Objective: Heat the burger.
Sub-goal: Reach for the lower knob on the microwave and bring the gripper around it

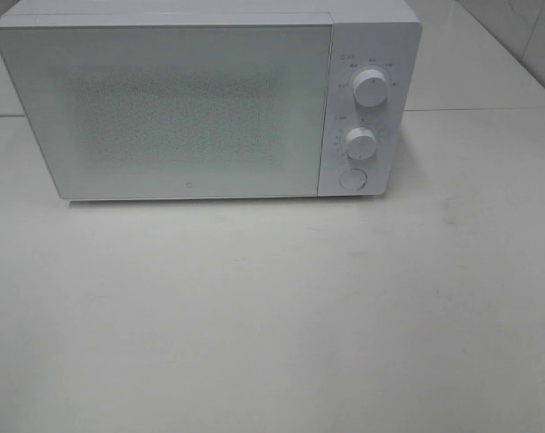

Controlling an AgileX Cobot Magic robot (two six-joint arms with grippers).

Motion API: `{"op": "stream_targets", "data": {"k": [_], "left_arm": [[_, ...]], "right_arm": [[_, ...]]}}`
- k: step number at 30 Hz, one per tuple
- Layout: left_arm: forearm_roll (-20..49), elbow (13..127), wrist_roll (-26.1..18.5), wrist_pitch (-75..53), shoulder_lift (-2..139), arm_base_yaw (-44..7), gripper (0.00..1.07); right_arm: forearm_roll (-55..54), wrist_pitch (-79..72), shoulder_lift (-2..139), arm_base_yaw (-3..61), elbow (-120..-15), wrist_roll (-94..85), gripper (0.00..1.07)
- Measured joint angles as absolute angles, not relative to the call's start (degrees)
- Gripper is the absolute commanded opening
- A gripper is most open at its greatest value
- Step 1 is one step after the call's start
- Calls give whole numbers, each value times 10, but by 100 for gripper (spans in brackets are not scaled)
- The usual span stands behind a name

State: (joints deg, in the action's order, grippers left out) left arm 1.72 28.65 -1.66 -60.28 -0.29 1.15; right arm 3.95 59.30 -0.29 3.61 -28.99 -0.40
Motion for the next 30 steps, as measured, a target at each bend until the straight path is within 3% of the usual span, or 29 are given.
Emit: {"op": "stream_targets", "data": {"k": [30], "left_arm": [[17, 286, -17, -603, -3, 11, 98]], "right_arm": [[40, 593, -3, 36, -290, -4, 76]]}}
